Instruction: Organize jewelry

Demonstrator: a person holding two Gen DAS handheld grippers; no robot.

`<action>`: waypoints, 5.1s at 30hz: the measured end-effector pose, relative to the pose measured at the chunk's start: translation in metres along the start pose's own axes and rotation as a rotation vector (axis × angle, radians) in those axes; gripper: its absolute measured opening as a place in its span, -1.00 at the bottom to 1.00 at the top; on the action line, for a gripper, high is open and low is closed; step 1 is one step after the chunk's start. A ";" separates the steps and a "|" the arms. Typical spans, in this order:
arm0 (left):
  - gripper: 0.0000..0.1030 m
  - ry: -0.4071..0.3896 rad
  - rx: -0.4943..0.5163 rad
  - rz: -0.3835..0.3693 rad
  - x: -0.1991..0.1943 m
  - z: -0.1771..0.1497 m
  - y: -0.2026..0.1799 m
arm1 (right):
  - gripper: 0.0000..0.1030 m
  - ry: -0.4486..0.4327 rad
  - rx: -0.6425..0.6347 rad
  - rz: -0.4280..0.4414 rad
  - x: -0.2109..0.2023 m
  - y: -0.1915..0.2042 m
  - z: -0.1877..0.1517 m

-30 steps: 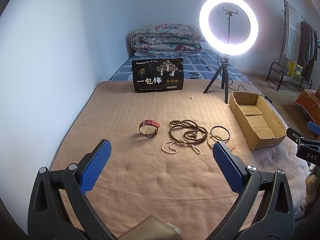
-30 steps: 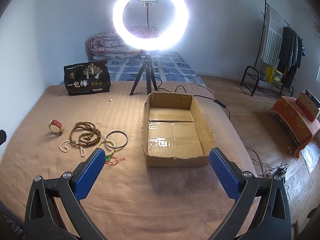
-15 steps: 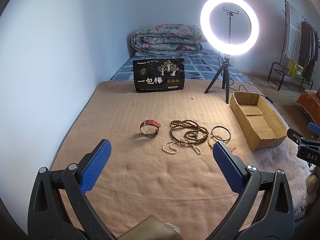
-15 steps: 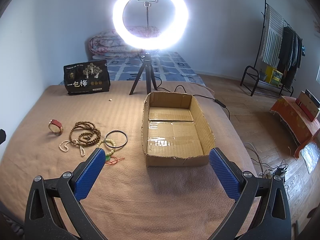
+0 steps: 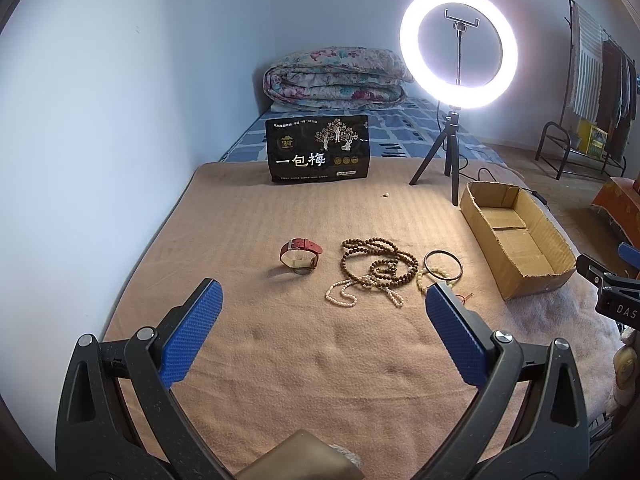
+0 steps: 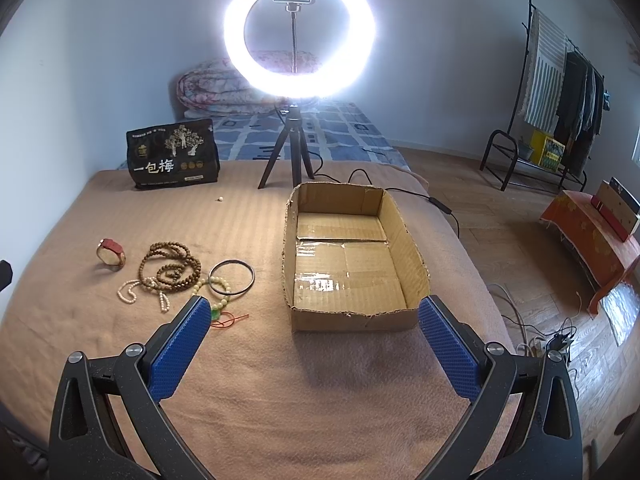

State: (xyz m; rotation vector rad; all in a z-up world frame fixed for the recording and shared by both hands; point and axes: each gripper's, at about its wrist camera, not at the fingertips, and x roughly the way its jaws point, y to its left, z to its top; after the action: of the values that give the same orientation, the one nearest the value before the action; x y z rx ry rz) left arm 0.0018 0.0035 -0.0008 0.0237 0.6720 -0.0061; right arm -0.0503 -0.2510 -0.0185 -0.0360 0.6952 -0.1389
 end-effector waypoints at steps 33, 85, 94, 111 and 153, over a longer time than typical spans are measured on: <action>1.00 0.022 0.012 0.038 0.006 -0.009 0.008 | 0.99 0.019 -0.029 0.028 0.004 0.009 0.006; 0.13 0.235 0.092 -0.039 0.190 0.009 0.061 | 0.64 0.401 -0.146 0.436 0.206 0.133 0.062; 0.00 0.257 0.083 -0.098 0.233 0.003 0.067 | 0.53 0.443 -0.154 0.447 0.234 0.152 0.057; -0.29 0.240 0.058 -0.132 0.271 0.003 0.067 | 0.40 0.487 -0.168 0.405 0.268 0.167 0.050; -0.83 0.137 0.074 -0.150 0.229 0.026 0.052 | -0.90 0.340 -0.227 0.469 0.207 0.167 0.074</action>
State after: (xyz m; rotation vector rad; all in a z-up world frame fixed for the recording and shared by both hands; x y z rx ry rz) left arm 0.1981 0.0554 -0.1218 0.0447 0.8088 -0.1749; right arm 0.1736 -0.1156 -0.1071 -0.0663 1.0373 0.3932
